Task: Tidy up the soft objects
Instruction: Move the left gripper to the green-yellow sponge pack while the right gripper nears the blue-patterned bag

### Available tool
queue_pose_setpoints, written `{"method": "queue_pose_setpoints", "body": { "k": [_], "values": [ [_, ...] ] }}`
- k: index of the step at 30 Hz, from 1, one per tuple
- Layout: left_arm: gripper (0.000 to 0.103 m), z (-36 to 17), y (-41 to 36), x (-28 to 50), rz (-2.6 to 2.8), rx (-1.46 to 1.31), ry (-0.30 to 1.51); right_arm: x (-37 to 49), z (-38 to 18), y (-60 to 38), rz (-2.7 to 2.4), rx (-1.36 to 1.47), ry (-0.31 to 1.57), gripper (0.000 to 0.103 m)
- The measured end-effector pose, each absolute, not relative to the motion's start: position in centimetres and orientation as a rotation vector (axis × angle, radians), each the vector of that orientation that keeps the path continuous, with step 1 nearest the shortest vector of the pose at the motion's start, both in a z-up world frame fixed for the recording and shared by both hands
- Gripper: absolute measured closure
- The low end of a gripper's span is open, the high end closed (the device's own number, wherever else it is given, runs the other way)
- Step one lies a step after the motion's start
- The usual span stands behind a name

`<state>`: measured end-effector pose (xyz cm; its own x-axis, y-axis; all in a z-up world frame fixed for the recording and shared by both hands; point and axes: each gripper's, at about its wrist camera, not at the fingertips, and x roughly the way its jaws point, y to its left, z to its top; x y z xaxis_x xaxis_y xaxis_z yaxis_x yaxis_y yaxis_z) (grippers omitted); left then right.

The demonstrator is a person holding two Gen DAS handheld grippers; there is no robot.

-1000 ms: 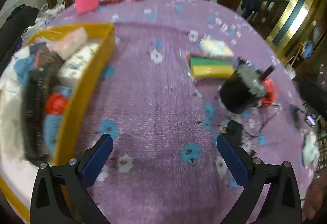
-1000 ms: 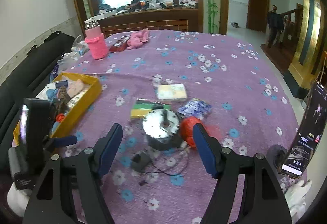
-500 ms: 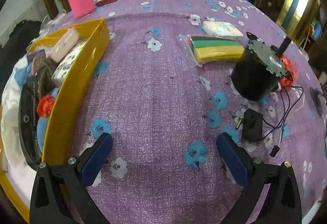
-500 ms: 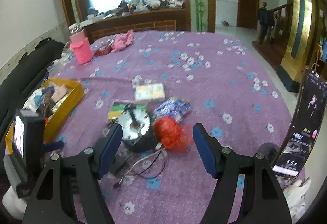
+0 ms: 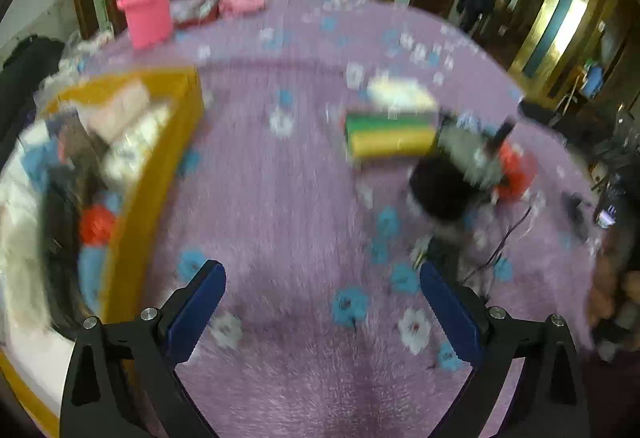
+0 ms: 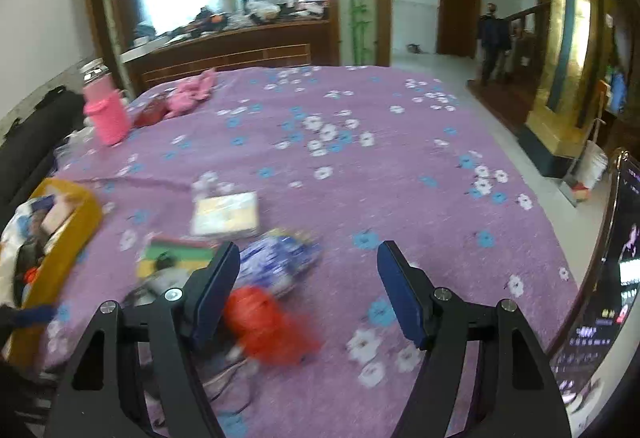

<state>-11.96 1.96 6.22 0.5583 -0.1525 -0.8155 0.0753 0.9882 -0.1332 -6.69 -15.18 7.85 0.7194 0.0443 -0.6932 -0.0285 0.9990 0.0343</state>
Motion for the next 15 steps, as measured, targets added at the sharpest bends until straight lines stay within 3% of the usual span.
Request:
{"method": "queue_pose_setpoints", "body": {
  "k": [7,15],
  "values": [
    [0.003,9.4,2.7,-10.4,-0.159,-0.095,0.894,-5.7,6.3,-17.7,0.012,0.106,0.764,0.033],
    [0.003,8.8,1.7,-3.8,-0.171,-0.177,0.953,-6.2,6.4,-19.7,-0.021,0.201,0.753,0.033]
  ]
}}
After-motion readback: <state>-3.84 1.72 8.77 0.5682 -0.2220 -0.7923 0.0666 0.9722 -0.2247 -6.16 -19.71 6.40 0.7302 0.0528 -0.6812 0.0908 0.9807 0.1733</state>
